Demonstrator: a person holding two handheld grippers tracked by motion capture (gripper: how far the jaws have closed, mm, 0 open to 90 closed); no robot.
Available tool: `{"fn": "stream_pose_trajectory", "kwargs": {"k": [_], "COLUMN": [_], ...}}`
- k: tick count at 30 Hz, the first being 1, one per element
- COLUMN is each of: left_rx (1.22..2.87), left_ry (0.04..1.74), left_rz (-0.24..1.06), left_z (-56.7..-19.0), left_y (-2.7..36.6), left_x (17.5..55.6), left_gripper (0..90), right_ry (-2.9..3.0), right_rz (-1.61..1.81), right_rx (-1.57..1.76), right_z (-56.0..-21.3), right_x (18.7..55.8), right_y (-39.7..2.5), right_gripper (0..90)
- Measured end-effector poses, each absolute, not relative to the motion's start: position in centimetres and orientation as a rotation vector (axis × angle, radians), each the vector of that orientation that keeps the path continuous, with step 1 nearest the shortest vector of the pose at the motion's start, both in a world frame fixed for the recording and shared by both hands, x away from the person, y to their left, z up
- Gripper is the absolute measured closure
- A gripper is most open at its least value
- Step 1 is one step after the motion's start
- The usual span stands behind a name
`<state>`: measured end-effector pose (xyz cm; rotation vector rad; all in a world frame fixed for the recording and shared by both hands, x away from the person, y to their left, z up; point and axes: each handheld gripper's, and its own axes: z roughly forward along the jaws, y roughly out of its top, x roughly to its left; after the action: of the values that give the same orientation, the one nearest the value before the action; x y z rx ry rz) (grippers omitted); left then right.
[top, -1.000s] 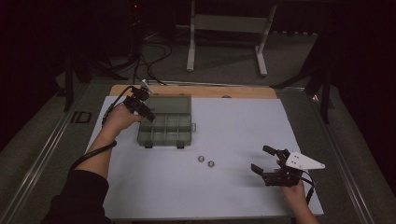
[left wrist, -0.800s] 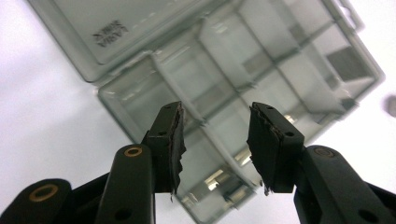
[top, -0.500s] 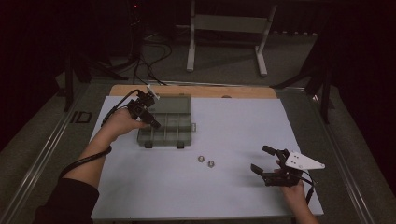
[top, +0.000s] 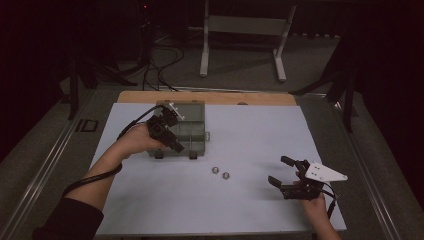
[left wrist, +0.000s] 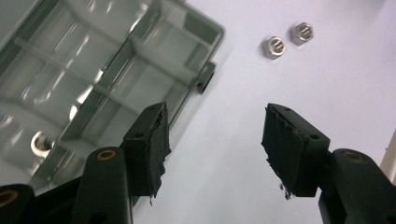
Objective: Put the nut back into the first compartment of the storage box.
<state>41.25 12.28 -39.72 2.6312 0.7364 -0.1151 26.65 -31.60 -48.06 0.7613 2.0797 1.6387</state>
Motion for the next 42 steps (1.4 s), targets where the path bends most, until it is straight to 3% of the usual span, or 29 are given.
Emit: {"fn": "stream_pose_trajectory", "kwargs": {"k": [15, 42], "left_rx": [2.622, 2.681], "left_ry": [0.395, 0.175], "left_rz": [-0.098, -0.099], "left_z": [-40.7, -43.9], "left_y": [8.6, 4.0], "left_x": [38.8, 38.3], "left_gripper": [43.1, 44.0], "right_ry": [2.081, 2.083], "right_rz": [1.640, 1.649], "right_rx": [0.756, 0.748], "right_z": [-48.0, -48.0], "right_x": [26.6, 26.6], "right_y": [-31.6, -31.6], "right_gripper": [13.5, 13.5]}}
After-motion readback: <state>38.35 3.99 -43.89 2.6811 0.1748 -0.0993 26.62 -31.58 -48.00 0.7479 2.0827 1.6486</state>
